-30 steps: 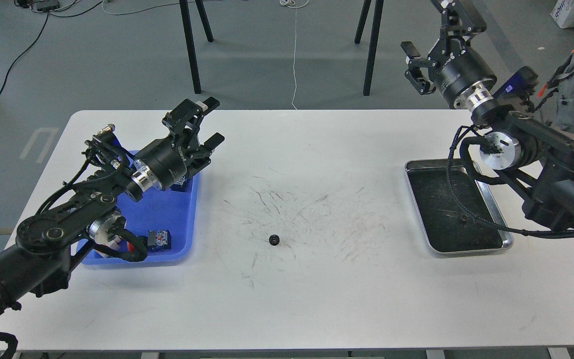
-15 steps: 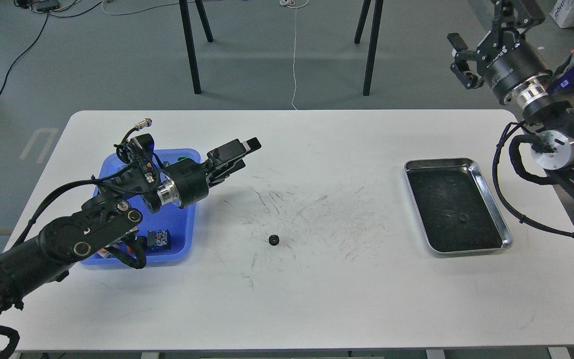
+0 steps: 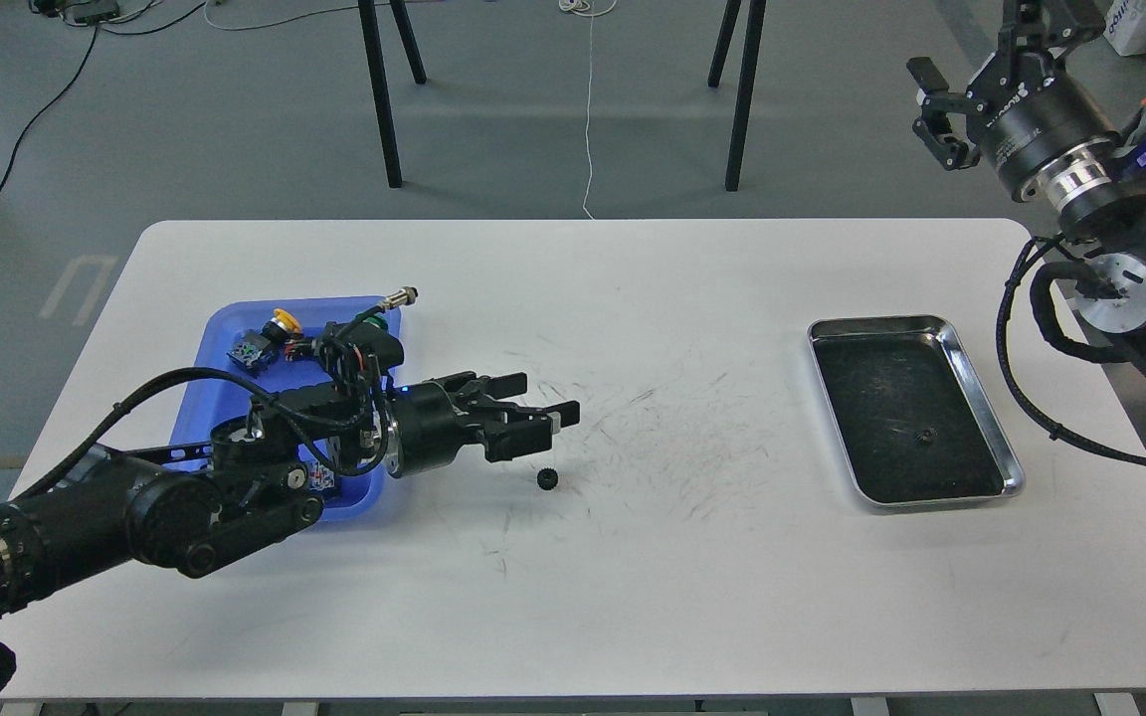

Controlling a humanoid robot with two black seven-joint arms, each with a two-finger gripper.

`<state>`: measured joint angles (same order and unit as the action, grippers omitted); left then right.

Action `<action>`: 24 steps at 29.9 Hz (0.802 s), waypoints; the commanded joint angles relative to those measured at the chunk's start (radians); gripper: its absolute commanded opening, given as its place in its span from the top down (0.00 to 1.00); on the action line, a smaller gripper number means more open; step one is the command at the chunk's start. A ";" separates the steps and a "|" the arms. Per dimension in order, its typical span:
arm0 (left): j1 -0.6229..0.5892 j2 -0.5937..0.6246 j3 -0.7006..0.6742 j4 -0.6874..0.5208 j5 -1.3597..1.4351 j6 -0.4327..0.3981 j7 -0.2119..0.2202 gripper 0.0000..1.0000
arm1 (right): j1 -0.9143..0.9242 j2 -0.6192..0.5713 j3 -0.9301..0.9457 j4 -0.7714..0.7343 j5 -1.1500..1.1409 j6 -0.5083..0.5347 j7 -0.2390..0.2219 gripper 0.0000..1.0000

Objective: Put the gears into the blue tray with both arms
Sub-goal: 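Reach the left gripper toward the black part on the table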

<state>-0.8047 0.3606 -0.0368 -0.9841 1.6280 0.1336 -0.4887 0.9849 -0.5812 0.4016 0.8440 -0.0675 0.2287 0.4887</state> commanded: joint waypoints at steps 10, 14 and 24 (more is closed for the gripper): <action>-0.002 -0.043 0.035 0.034 0.234 0.089 0.000 0.03 | 0.000 -0.022 0.013 0.000 0.000 -0.005 0.000 0.02; -0.002 -0.052 0.044 0.067 0.303 0.104 0.000 0.04 | 0.001 -0.020 0.011 -0.006 0.000 -0.003 0.000 0.02; -0.033 -0.089 0.140 0.150 0.384 0.106 0.000 0.17 | 0.001 -0.022 0.011 -0.006 -0.002 -0.003 0.000 0.02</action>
<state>-0.8311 0.2864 0.0810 -0.8621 1.9756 0.2393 -0.4889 0.9867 -0.6016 0.4139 0.8374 -0.0690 0.2253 0.4887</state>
